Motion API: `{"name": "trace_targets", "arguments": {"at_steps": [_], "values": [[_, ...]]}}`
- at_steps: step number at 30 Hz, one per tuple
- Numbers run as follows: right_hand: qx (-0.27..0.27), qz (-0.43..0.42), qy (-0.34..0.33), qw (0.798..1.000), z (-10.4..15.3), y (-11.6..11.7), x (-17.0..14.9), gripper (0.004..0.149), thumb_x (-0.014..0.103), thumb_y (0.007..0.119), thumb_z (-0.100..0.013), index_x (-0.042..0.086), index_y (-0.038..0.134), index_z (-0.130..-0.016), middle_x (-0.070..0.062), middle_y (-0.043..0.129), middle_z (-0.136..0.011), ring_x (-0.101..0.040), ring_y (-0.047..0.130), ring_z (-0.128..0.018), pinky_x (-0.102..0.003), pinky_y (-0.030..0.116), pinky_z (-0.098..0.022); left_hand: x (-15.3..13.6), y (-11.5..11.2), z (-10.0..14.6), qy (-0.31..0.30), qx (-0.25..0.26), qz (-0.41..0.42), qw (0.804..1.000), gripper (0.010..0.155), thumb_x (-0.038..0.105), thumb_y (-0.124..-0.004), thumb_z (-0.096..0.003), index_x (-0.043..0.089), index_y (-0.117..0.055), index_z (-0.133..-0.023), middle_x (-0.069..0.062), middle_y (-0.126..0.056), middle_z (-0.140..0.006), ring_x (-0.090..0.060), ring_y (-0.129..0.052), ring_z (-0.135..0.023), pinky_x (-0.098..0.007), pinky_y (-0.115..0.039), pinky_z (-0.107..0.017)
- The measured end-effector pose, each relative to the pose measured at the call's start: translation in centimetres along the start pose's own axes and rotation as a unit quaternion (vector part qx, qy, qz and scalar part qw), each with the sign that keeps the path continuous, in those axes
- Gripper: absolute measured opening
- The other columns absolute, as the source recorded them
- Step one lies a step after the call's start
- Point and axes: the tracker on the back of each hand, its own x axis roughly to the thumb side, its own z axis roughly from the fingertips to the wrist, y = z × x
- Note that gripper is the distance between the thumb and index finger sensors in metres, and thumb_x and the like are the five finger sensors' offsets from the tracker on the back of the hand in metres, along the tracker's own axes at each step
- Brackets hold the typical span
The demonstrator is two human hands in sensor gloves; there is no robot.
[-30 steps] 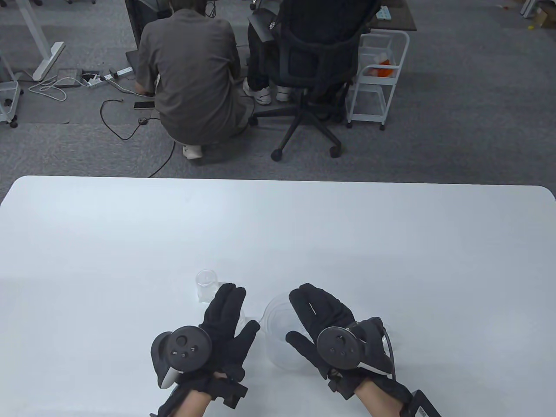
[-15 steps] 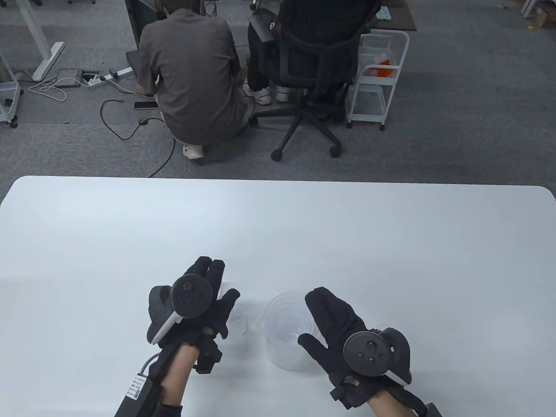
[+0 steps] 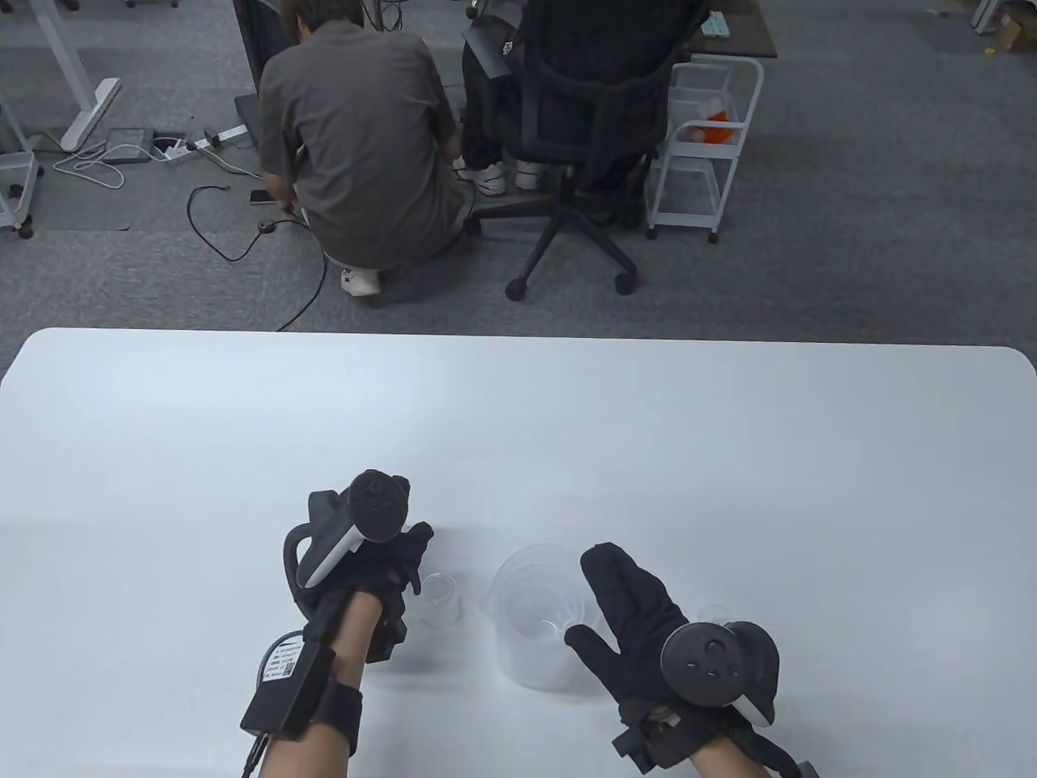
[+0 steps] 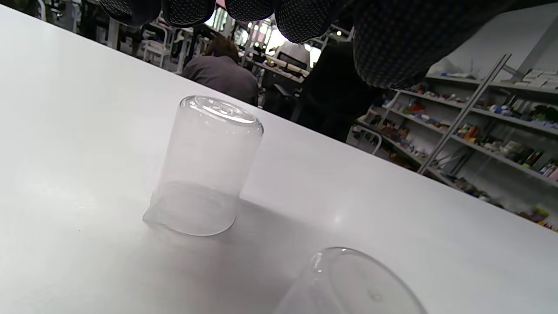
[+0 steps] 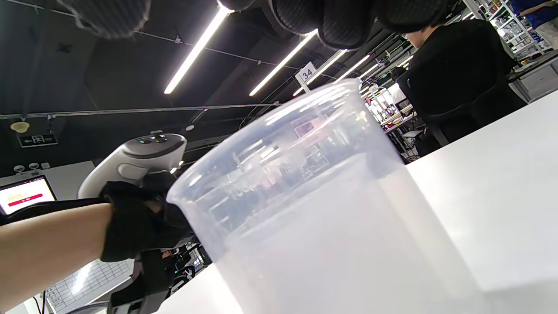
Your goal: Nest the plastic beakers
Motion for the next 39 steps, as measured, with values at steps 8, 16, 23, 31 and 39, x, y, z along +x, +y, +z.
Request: {"name": "trace_targets", "arguments": {"at_steps": [8,16,23,31,39], "values": [[0.003,0.005,-0.002,1.000,0.2,0.0,0.0,0.076,0.056,0.069,-0.048,0.014,0.041,-0.105,-0.020,0.047,-0.113,-0.046,0.062,-0.097,-0.059,0.057,-0.065,-1.4,-1.8,-2.6,0.041,-0.053,-0.044,0.997,0.070,0.047,-0.075,-0.0473,0.028,-0.044,-0.106,-0.007,-0.028,-0.114,-0.053,-0.045,-0.103,-0.057,-0.057,-0.070],[0.004,0.008,0.004,1.000,0.3,0.0,-0.1,0.076,0.056,0.070,-0.048,0.014,0.040,-0.105,-0.020,0.046,-0.114,-0.046,0.061,-0.097,-0.060,0.057,-0.065,-2.3,-2.6,-2.9,0.042,-0.027,-0.043,0.998,0.066,0.041,-0.078,-0.0455,0.029,-0.050,-0.103,-0.009,-0.040,-0.112,-0.046,-0.067,-0.098,-0.049,-0.072,-0.066],[0.008,0.010,0.010,1.000,0.3,0.0,-0.2,0.076,0.056,0.070,-0.048,0.014,0.041,-0.105,-0.019,0.046,-0.114,-0.046,0.061,-0.097,-0.060,0.057,-0.066,-2.7,-2.6,-2.5,0.043,0.009,-0.049,0.998,0.064,0.038,-0.081,-0.0438,0.025,-0.056,-0.101,-0.012,-0.055,-0.108,-0.041,-0.078,-0.093,-0.045,-0.078,-0.062],[0.008,0.005,0.014,1.000,0.1,-0.1,-0.3,0.075,0.056,0.070,-0.048,0.014,0.043,-0.104,-0.020,0.046,-0.114,-0.046,0.060,-0.097,-0.060,0.057,-0.066,-3.7,-1.3,-1.0,0.036,0.054,0.010,0.998,0.064,0.038,-0.080,-0.0442,0.024,-0.055,-0.102,-0.012,-0.054,-0.108,-0.041,-0.076,-0.093,-0.045,-0.077,-0.062],[0.012,-0.011,0.011,1.000,-0.5,-0.6,0.1,0.075,0.056,0.070,-0.048,0.014,0.043,-0.104,-0.020,0.046,-0.114,-0.046,0.061,-0.097,-0.059,0.057,-0.066,-2.4,1.6,2.5,-0.037,0.127,0.062,0.989,0.065,0.038,-0.079,-0.0447,0.024,-0.053,-0.102,-0.012,-0.053,-0.108,-0.041,-0.075,-0.094,-0.045,-0.076,-0.063]]}}
